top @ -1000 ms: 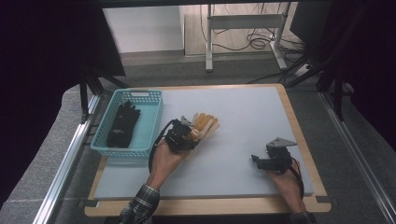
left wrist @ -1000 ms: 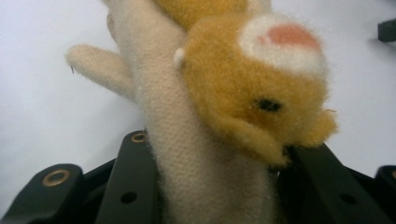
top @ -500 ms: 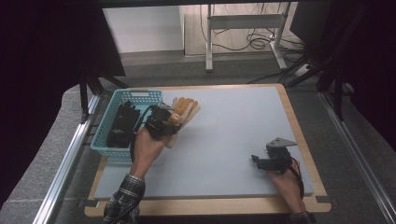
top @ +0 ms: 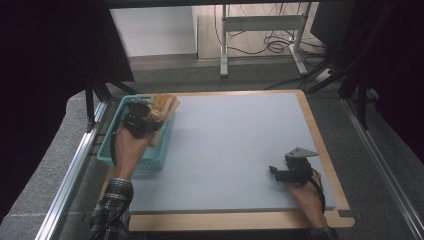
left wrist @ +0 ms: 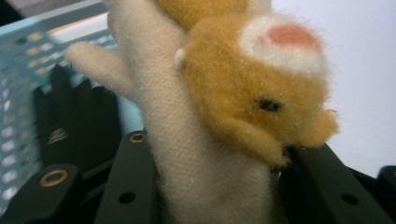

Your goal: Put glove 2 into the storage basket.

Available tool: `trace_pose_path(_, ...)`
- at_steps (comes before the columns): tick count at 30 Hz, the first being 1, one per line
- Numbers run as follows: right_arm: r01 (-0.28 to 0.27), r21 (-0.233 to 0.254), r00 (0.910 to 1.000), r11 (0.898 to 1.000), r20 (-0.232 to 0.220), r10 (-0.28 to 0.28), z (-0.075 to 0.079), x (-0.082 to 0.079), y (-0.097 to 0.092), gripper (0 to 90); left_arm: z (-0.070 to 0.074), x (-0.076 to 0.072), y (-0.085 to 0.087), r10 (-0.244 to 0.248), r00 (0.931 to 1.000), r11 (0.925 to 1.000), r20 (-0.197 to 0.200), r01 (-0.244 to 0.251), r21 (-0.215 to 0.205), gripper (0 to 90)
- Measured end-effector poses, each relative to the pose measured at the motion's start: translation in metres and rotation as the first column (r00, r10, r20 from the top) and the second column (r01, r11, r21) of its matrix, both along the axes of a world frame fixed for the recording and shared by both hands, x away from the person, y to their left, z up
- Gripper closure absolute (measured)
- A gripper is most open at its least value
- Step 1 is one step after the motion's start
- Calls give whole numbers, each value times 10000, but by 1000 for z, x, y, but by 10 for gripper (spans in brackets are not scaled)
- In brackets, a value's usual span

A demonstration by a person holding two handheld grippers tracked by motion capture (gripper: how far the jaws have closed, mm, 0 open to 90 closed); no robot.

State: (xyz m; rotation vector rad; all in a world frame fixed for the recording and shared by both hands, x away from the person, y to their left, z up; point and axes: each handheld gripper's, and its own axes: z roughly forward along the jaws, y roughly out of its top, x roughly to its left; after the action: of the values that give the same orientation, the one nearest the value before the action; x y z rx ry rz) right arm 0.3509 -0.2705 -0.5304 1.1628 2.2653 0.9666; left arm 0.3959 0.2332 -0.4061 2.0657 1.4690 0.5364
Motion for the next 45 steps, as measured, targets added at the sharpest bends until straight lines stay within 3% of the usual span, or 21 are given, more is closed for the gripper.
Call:
trace_pose_path(4, -1, 0, 10000, 10000, -1, 1, 0, 0, 0, 223, -8, 7, 19, 602, 9975, 9979, -365, -592, 257, 603)
trace_pose_path(8, 3, -1, 10000, 10000, -4, -3, 0, 0, 0, 223, -22, 17, 26, 1017, 9922, 9942, -727, -988, 429, 600)
trace_pose_path(15, 0, 2, 10000, 10000, 3, 0, 0, 0, 0, 223, -48, 41, 21, 1071, 9833, 9930, -1470, -984, 657, 591)
trace_pose_path(25, 5, -3, 10000, 10000, -10, -5, 0, 0, 0, 223, -82, 70, 6, 843, 9632, 9951, -2553, -682, 712, 526)
trace_pose_path(27, 0, 7, 10000, 10000, 0, 0, 0, 0, 0, 222, -89, 74, 5, 708, 9535, 9968, -2928, -570, 556, 425)
trace_pose_path(28, -1, 2, 10000, 10000, -4, 1, 0, 0, 0, 222, -92, 76, 9, 678, 9480, 9977, -3108, -643, 214, 404)
trace_pose_path(31, -2, 4, 10000, 10000, -5, 2, 0, 0, 0, 222, -97, 78, 19, 927, 9277, 9947, -3617, -1024, -77, 245)
trace_pose_path(32, 0, 4, 10000, 10000, -6, 0, 0, 0, 0, 222, -97, 77, 21, 775, 9247, 9951, -3728, -946, -278, 182)
trace_pose_path(34, -1, 1, 10000, 10000, -7, 1, 0, 0, 0, 222, -94, 75, 22, 565, 9286, 9947, -3669, -837, -589, 103)
trace_pose_path(37, -1, -2, 10000, 10000, -6, 1, 0, 0, 0, 222, -84, 70, 20, 458, 9370, 9978, -3463, -594, -287, 87)
trace_pose_path(43, -5, 2, 10000, 10000, 1, 5, 0, 0, 0, 222, -51, 58, 31, 366, 9645, 9975, -2616, -511, -490, 101)
trace_pose_path(45, -5, 3, 10000, 10000, 1, 5, 0, 0, 0, 222, -42, 53, 37, 617, 9746, 9960, -2152, -742, -505, 148)
